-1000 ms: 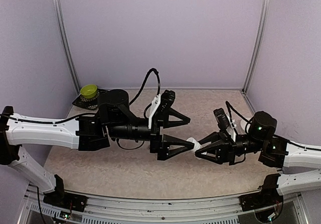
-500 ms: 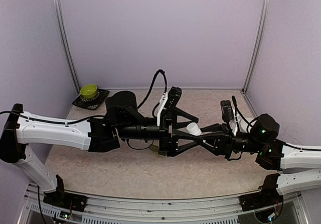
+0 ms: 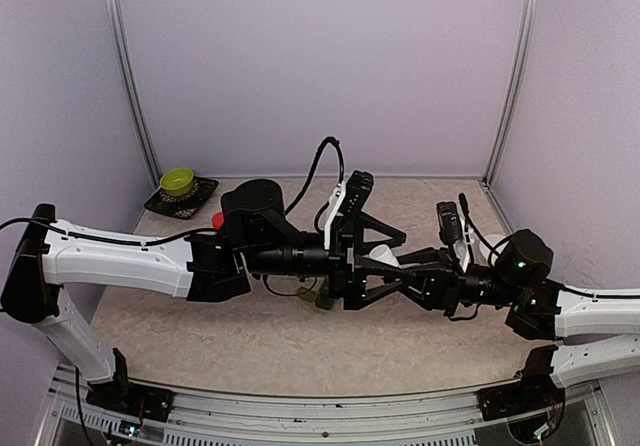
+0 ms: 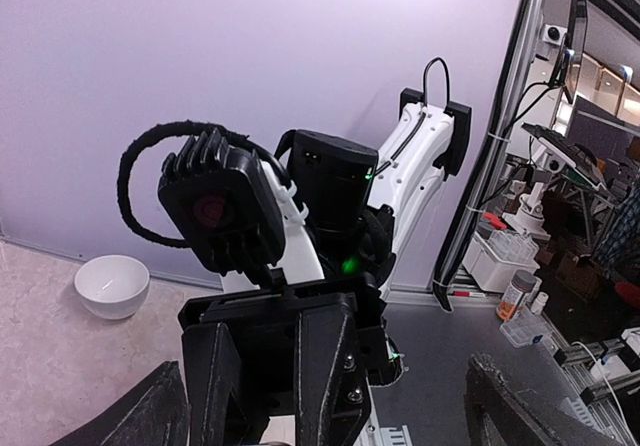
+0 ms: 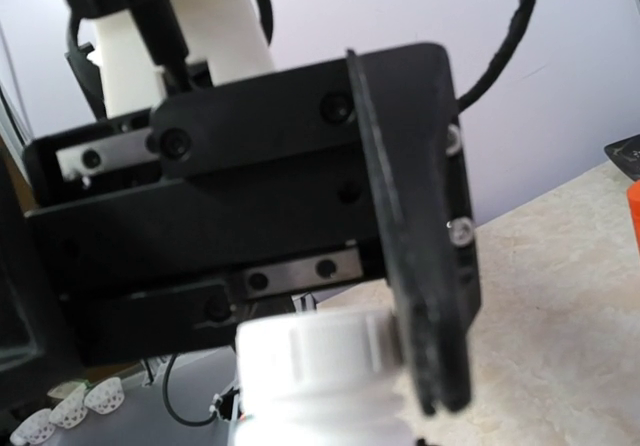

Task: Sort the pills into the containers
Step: Unscrew the lid of the pill bottle from the pill bottle.

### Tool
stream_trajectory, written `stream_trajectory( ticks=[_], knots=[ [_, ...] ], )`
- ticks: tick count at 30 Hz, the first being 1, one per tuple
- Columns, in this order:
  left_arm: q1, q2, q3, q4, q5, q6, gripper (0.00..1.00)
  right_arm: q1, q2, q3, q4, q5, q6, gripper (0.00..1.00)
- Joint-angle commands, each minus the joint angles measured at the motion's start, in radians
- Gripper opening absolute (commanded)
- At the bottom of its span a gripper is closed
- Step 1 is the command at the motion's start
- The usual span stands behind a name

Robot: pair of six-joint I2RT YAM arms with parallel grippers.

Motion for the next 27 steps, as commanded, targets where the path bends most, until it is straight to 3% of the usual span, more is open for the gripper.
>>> stream_trajectory(
  ticks=[1, 5, 11, 27],
  knots=[
    [-0.008, 0.008, 0.043, 0.034, 0.035, -0.002, 0.93, 0.006, 0.013, -0.009, 0.035, 0.006, 0.009, 0.0],
    [-0.009, 0.01, 0.041, 0.036, 0.048, -0.001, 0.9, 0.007, 0.009, -0.01, 0.034, 0.024, 0.009, 0.0],
    [-0.005, -0.002, 0.027, 0.033, 0.056, 0.001, 0.76, 0.007, -0.032, -0.028, 0.007, 0.09, 0.006, 0.0],
    [0.005, -0.023, -0.013, 0.034, 0.064, -0.008, 0.71, 0.006, -0.112, -0.04, -0.06, 0.159, -0.01, 0.0]
  ],
)
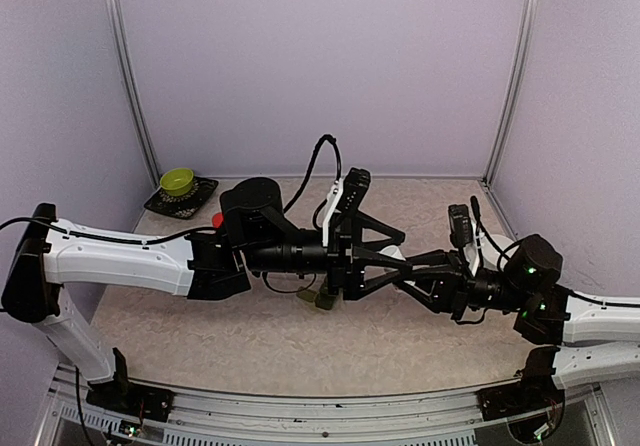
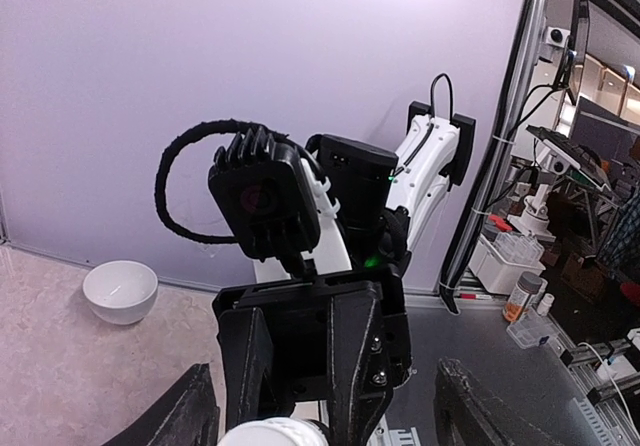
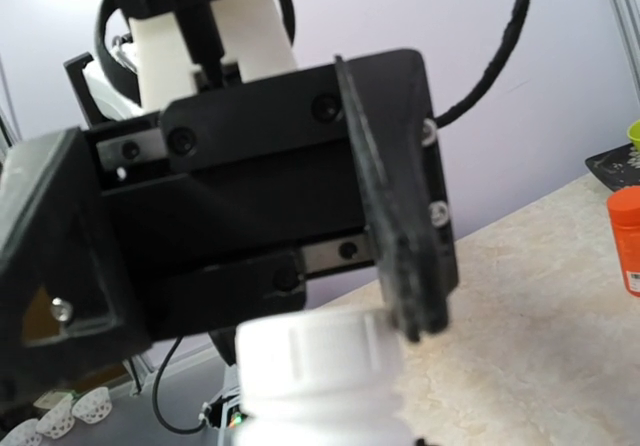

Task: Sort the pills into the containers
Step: Unscrew the lid of the pill bottle from the pill bottle.

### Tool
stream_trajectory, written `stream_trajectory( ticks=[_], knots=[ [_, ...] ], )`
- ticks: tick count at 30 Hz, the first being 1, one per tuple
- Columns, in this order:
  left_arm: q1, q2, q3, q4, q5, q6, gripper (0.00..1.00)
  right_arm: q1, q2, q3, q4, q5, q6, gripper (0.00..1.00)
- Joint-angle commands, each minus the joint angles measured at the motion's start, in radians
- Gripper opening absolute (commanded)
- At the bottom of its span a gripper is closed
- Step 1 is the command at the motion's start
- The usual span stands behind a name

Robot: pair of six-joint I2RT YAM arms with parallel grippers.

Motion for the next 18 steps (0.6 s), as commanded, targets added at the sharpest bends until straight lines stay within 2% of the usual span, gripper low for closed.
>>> stream_trajectory(
  ticks=[1, 18],
  knots=[
    [-0.009, -0.029, -0.014, 0.017, 0.055, -0.007, 0.7, -0.005, -0.033, -0.012, -0.015, 0.109, -0.003, 0.0],
    [0.002, -0.021, -0.019, -0.011, 0.053, -0.006, 0.43, -0.006, -0.068, -0.005, -0.066, 0.137, -0.021, 0.0]
  ],
)
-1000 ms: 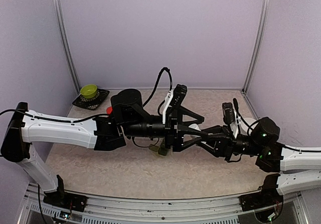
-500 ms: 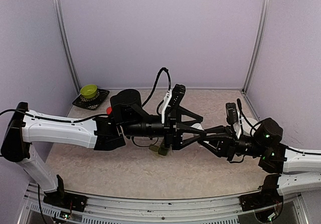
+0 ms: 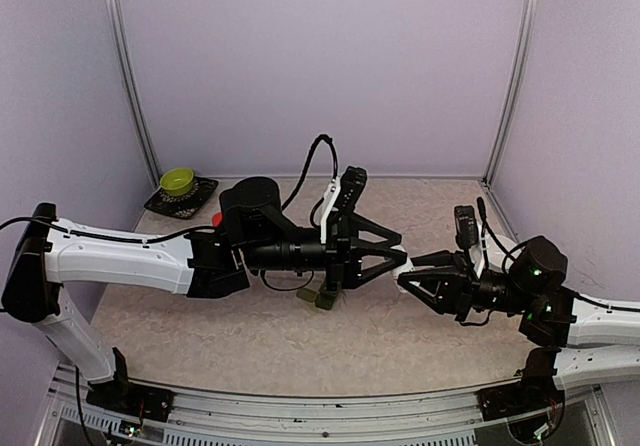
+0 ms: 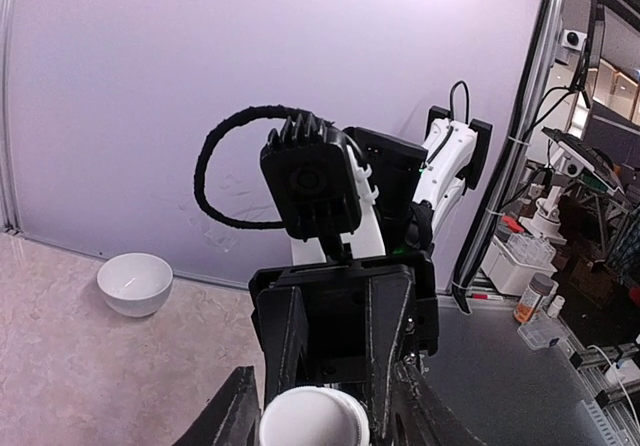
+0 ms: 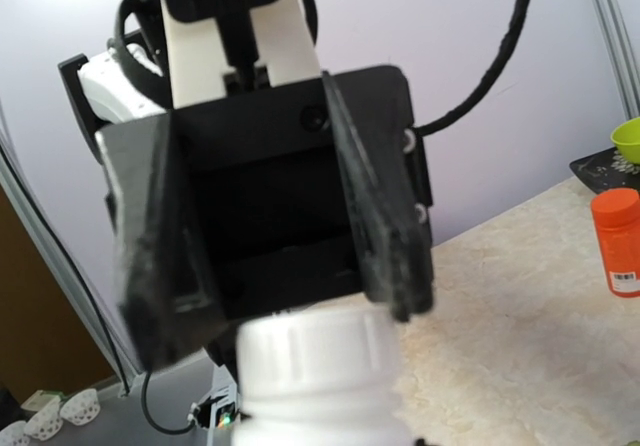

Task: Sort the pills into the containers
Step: Unscrew the lid of the pill bottle from the pill bottle.

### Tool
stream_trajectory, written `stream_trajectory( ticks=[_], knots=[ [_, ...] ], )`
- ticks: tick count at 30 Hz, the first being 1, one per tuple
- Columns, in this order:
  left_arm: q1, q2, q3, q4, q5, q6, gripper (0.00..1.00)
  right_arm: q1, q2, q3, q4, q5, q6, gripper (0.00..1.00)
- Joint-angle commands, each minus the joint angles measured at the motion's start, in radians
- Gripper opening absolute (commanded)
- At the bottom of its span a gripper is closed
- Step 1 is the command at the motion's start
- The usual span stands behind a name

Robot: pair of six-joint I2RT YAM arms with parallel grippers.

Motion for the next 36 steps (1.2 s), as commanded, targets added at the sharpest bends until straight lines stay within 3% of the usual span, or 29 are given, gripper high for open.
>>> stream_trajectory(
  ticks=[1, 9, 12, 16, 19, 27, 36],
  knots=[
    [-0.015, -0.017, -0.004, -0.016, 0.064, -0.005, 0.41, -0.012, -0.004, 0.007, -0.011, 0.103, -0.011, 0.0],
    [-0.014, 0.003, 0.016, -0.062, 0.042, -0.03, 0.39, -0.012, 0.001, 0.061, -0.096, 0.121, -0.079, 0.0],
    [-0.014, -0.002, 0.003, -0.057, 0.047, -0.026, 0.49, -0.012, -0.014, 0.069, -0.107, 0.122, -0.115, 0.0],
    [-0.006, -0.021, -0.031, -0.013, 0.081, -0.019, 0.53, -0.011, -0.02, 0.071, -0.097, 0.087, -0.113, 0.0],
    [0.006, -0.04, -0.059, 0.047, 0.141, -0.017, 0.53, -0.011, -0.019, 0.06, -0.062, 0.034, -0.095, 0.0],
    [0.037, -0.045, -0.075, 0.149, 0.286, -0.014, 0.72, -0.011, 0.058, 0.046, 0.127, -0.194, 0.018, 0.0],
    [0.059, -0.046, -0.074, 0.196, 0.354, -0.01, 0.69, -0.012, 0.104, 0.041, 0.217, -0.273, 0.076, 0.0]
  ],
)
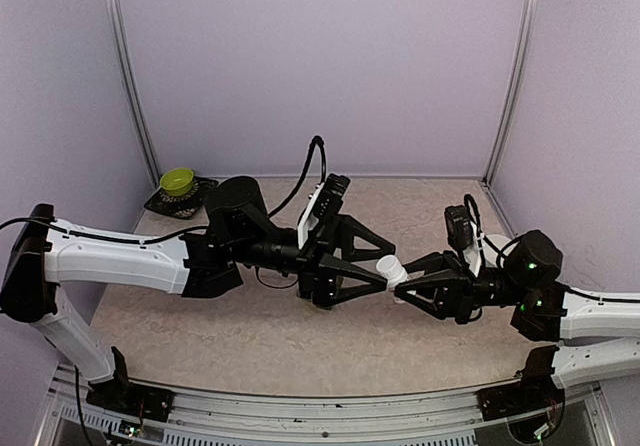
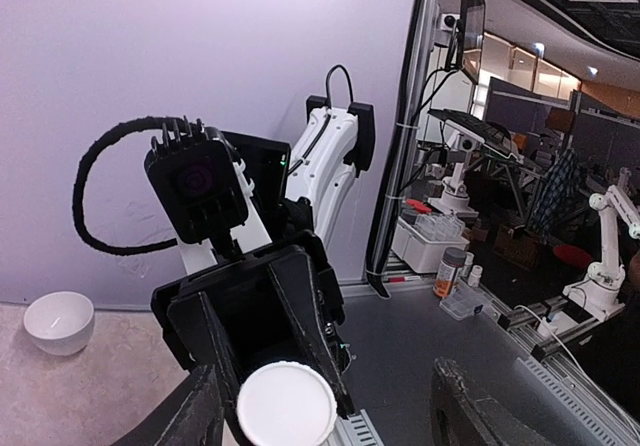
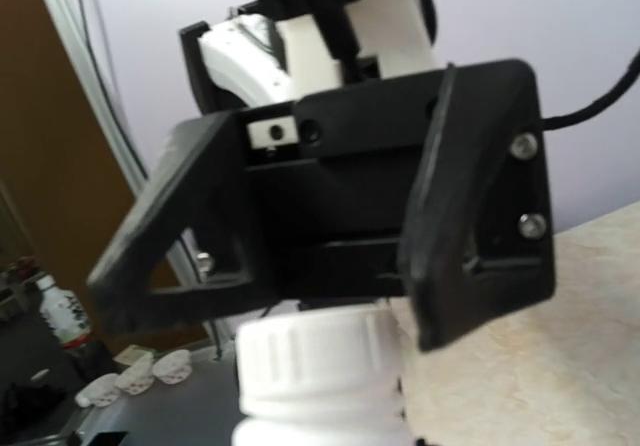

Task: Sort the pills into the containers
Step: Unscrew the lid of the pill bottle from the pill bottle.

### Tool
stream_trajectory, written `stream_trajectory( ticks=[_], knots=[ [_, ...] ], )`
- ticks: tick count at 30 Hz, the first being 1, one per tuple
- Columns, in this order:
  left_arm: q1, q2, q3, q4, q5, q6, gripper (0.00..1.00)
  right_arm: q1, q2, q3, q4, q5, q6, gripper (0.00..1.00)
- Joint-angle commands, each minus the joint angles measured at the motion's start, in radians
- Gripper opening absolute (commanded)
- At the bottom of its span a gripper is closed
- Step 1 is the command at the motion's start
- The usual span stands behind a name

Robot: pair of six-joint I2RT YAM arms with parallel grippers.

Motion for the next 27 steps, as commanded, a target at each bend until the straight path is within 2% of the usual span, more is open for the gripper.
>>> stream_trajectory(
  ticks=[1, 12, 15, 21, 27],
  knots=[
    [0.012, -0.021, -0.006, 0.058, 0.063, 0.002, 0.68, -0.005, 0.01, 0.008, 0.1, -0.063, 0.05, 0.0],
    [0.013, -0.004, 0.015, 0.026, 0.089, 0.032, 0.65, -0.005, 0.048, 0.016, 0.171, -0.105, 0.111, 0.0],
    [0.012, -0.001, 0.031, -0.002, 0.082, 0.048, 0.6, -0.006, 0.051, 0.018, 0.171, -0.103, 0.113, 0.0],
    [0.007, 0.001, 0.047, -0.05, 0.054, 0.08, 0.54, -0.005, 0.063, 0.022, 0.171, -0.1, 0.116, 0.0],
    [-0.011, -0.004, 0.062, -0.121, 0.002, 0.143, 0.53, -0.005, 0.071, 0.03, 0.162, -0.093, 0.116, 0.0]
  ],
)
